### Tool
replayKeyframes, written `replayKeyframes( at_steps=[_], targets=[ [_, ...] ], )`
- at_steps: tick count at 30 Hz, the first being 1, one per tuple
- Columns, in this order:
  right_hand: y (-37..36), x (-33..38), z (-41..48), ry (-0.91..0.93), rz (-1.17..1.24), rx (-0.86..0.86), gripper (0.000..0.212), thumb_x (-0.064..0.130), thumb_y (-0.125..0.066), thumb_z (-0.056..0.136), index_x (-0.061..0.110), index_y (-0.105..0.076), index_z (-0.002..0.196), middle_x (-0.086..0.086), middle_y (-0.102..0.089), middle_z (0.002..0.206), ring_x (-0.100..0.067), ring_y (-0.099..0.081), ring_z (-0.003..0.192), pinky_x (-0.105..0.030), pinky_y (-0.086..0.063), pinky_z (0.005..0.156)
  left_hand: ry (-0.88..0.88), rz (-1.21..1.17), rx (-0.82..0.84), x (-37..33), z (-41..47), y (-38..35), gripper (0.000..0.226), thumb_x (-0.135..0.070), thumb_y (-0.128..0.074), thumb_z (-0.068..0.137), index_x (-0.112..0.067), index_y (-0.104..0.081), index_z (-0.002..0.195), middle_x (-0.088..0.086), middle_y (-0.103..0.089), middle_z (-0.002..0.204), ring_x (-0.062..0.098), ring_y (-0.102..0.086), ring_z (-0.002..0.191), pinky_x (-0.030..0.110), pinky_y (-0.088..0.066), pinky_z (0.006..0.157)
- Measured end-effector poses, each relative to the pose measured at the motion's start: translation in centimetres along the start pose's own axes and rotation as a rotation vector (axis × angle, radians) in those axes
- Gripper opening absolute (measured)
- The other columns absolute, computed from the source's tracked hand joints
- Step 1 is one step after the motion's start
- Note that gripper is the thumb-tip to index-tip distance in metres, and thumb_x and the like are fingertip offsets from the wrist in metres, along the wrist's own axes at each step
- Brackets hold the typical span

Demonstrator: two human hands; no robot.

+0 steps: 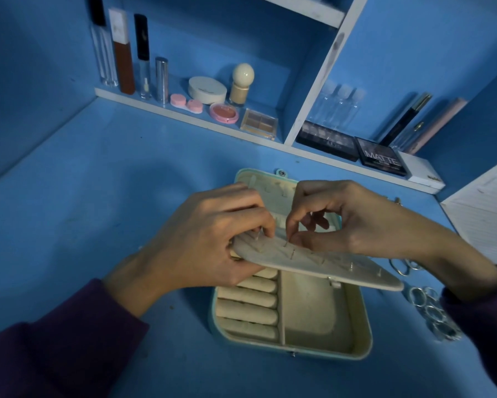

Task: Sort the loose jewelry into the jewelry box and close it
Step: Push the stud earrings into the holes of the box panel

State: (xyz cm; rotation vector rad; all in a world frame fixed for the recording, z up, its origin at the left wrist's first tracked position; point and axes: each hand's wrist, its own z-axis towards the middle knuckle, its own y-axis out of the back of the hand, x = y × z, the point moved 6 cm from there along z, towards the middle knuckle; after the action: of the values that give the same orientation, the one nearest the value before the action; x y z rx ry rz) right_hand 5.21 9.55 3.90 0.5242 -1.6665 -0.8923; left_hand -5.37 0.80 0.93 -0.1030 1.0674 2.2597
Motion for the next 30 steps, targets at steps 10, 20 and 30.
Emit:
replayKeyframes(
  at_steps=[10, 20, 30],
  targets=[
    [-0.13, -0.21, -0.17, -0.092, 0.311, 0.009, 0.006, 0.015, -0.067, 0.082, 0.011, -0.07, 0.086, 0.005, -0.068, 0.077, -0.006, -0.059, 0.069, -0.015, -0.044, 0.066, -0.003, -0.011, -0.04, 0.07, 0.02, 0.1, 0.007, -0.015, -0.073, 0.071, -0.009, -0.069, 0.073, 0.002, -0.061, 0.074, 0.017, -0.054, 0.067, 0.032, -0.046, 0.059],
    [-0.24, -0.31, -0.11, -0.107, 0.33, 0.017, 0.005, 0.017, -0.068, 0.083, 0.013, -0.07, 0.085, 0.007, -0.068, 0.075, -0.006, -0.059, 0.065, -0.014, -0.044, 0.063, -0.013, -0.013, -0.059, 0.06, 0.08, 0.14, 0.007, -0.014, -0.071, 0.073, -0.008, -0.069, 0.071, 0.003, -0.061, 0.072, 0.019, -0.055, 0.065, 0.032, -0.046, 0.058],
    [-0.14, -0.44, -0.22, -0.087, 0.344, -0.011, 0.005, 0.01, -0.067, 0.081, 0.009, -0.069, 0.084, 0.004, -0.067, 0.075, -0.011, -0.059, 0.069, -0.016, -0.045, 0.067, -0.024, -0.002, -0.062, 0.07, 0.1, 0.18, 0.009, -0.014, -0.071, 0.072, -0.007, -0.068, 0.069, 0.003, -0.06, 0.071, 0.019, -0.054, 0.065, 0.034, -0.046, 0.056]
  ],
)
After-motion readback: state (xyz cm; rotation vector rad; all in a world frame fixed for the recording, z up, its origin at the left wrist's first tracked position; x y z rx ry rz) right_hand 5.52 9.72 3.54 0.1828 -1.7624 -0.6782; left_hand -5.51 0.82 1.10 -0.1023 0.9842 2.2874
